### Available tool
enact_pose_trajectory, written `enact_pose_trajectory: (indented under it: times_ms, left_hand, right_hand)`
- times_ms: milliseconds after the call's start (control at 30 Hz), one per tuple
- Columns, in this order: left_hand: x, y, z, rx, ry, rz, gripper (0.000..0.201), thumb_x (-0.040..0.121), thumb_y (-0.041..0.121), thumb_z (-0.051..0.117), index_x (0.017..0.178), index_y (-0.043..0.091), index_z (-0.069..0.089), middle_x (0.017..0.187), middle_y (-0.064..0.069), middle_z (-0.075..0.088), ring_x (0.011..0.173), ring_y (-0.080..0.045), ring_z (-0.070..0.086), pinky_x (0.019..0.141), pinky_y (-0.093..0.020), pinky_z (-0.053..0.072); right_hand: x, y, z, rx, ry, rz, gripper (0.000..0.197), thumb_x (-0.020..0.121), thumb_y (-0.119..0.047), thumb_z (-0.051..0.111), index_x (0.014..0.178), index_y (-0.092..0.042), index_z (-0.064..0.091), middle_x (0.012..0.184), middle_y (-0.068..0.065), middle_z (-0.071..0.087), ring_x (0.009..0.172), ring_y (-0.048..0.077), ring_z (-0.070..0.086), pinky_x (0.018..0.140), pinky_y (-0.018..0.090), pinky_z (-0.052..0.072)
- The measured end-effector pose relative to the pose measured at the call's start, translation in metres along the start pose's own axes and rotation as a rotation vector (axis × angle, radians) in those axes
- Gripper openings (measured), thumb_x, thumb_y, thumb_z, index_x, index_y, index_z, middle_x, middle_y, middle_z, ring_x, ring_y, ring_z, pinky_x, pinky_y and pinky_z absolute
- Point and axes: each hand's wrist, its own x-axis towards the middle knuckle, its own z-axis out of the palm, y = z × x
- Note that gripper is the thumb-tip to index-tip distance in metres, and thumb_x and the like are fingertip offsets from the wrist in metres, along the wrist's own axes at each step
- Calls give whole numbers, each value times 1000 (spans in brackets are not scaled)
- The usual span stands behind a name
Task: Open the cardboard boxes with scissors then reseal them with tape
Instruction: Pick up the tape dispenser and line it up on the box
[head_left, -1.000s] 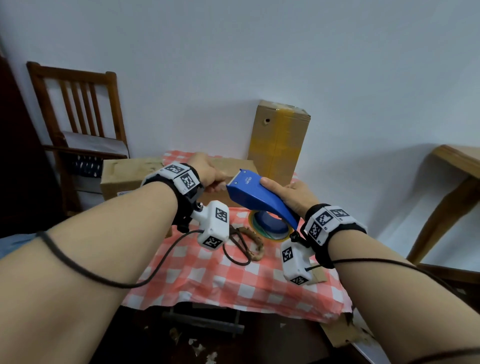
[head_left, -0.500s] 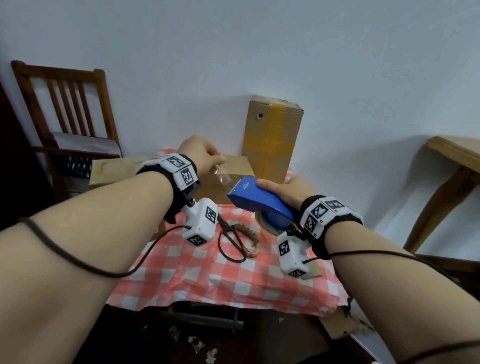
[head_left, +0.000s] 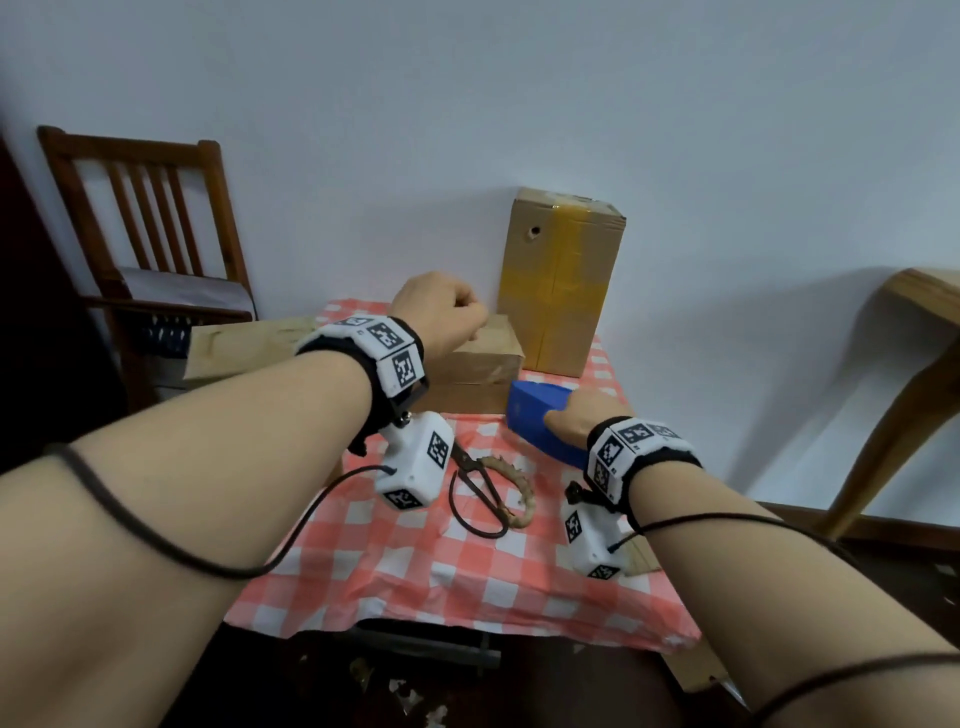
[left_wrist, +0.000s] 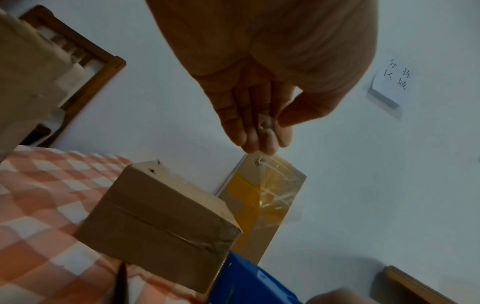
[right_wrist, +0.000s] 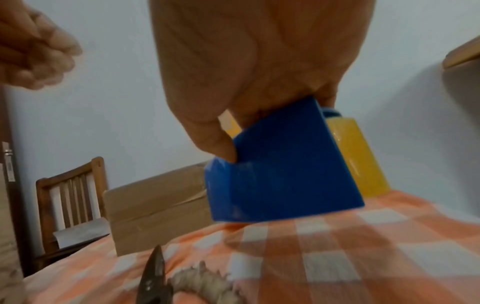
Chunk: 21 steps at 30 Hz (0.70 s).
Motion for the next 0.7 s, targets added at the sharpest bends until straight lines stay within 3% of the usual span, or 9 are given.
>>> enact_pose_trajectory:
  times_ms: [100,133,200,267,367,433,533,600,700]
  left_hand:
    - [3,-2,1,-61,-36,-45,25,85,15,54,64,19,67,69,-1,70,72,-19,66,84,-40,55]
    - [2,-3,1,-75,-43,-55,26,85,13,53,63,19,65,67,-2,69,70,-19,64,85,-39,55]
    - [2,-4,1,-108,-65,-78,26,84,10,53,62,18,65,64,-3,67,67,-19,63,85,-39,55]
    - [1,-4,0,-148,-86,-98,26,83,6,52,62,16,65,63,-5,66,65,-20,62,85,-39,55]
    - [-2,-1,-3,-181,-90,-112,28,82,3,48,62,13,65,62,-8,65,62,-21,61,76,-32,54]
    - [-5,2,-7,-188,-85,-109,30,82,1,45,62,13,65,61,-8,64,60,-21,59,67,-26,48]
    - [-11,4,-16,-190,-85,-107,29,80,0,45,61,13,63,61,-7,63,58,-21,58,67,-26,46]
    - [-14,3,-21,-193,-76,-113,28,79,-2,44,65,11,64,62,-6,64,58,-19,57,70,-29,48]
    - [-21,-2,-33,-169,-66,-127,33,78,-5,42,75,12,69,71,-3,68,64,-17,59,75,-27,49]
  right_hand:
    - [4,-5,14,-192,-136,-41,32,99,-22,42,120,-3,56,116,13,61,106,28,59,85,32,46]
    - [4,-6,18,-218,-160,-53,33,100,-24,42,120,-2,56,116,14,61,105,27,59,83,31,46]
    - [4,-7,22,-191,-176,-77,29,97,-28,47,109,-4,59,102,12,61,90,25,58,68,28,44]
    - [1,-8,15,53,-92,-74,22,96,-29,49,99,-9,59,95,8,59,85,25,56,62,26,42]
    - [-7,-22,-13,745,58,-155,23,97,-26,48,100,-13,66,106,6,66,102,25,60,89,34,46]
    - [-15,-37,-30,1116,-31,-244,31,96,-31,47,109,-11,66,108,2,67,101,16,60,101,38,37]
    - [-22,-52,-37,1259,-138,-351,34,80,-45,65,98,-16,70,98,-2,72,87,11,65,97,33,40]
    - [-29,-56,-35,1120,-106,-408,25,74,-35,77,84,-13,74,82,4,74,79,14,69,89,30,49]
    - [-37,-60,-36,1077,-47,-418,14,79,-12,75,67,-7,69,59,1,69,57,8,64,65,21,52]
